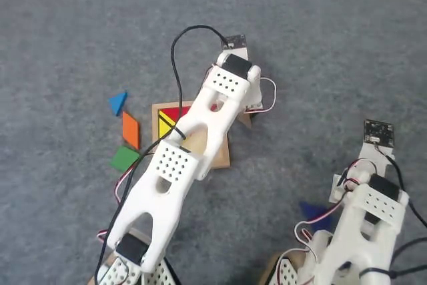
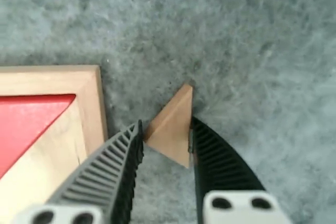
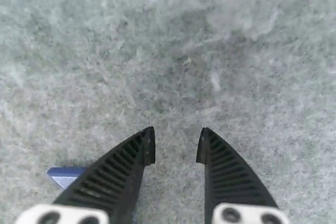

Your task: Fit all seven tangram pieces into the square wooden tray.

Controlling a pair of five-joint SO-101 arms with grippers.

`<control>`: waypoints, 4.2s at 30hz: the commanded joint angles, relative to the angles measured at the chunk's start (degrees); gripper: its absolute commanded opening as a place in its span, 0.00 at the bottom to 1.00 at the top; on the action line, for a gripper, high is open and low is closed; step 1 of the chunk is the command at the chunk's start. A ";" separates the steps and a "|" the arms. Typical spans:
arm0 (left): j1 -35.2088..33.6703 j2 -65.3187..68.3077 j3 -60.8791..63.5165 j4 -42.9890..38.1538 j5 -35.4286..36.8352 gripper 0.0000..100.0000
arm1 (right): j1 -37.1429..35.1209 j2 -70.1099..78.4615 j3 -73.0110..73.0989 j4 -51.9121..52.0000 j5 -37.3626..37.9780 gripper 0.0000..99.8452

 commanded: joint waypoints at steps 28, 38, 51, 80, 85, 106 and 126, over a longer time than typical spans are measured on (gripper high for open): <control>1.23 1.58 -2.42 2.20 -0.44 0.11 | -0.40 0.13 -1.67 -0.92 0.97 0.13; 1.32 2.55 -2.95 2.37 -0.44 0.13 | -0.40 0.13 -1.67 -0.92 0.97 0.13; 1.14 2.02 -0.92 2.37 -1.67 0.10 | -0.40 0.13 -1.67 -0.92 0.97 0.13; 3.87 -17.23 18.07 2.29 -3.16 0.07 | -0.22 -0.04 -1.67 -0.92 1.05 0.13; 4.04 -16.88 18.95 1.32 -4.48 0.07 | -0.13 -0.04 -1.67 -0.92 1.05 0.13; 8.97 -12.84 18.77 -3.69 -4.57 0.05 | -0.04 -0.31 -1.67 -0.84 1.14 0.13; 9.41 -36.48 33.01 2.55 -41.76 0.03 | -0.04 -0.31 -1.67 -0.84 1.05 0.13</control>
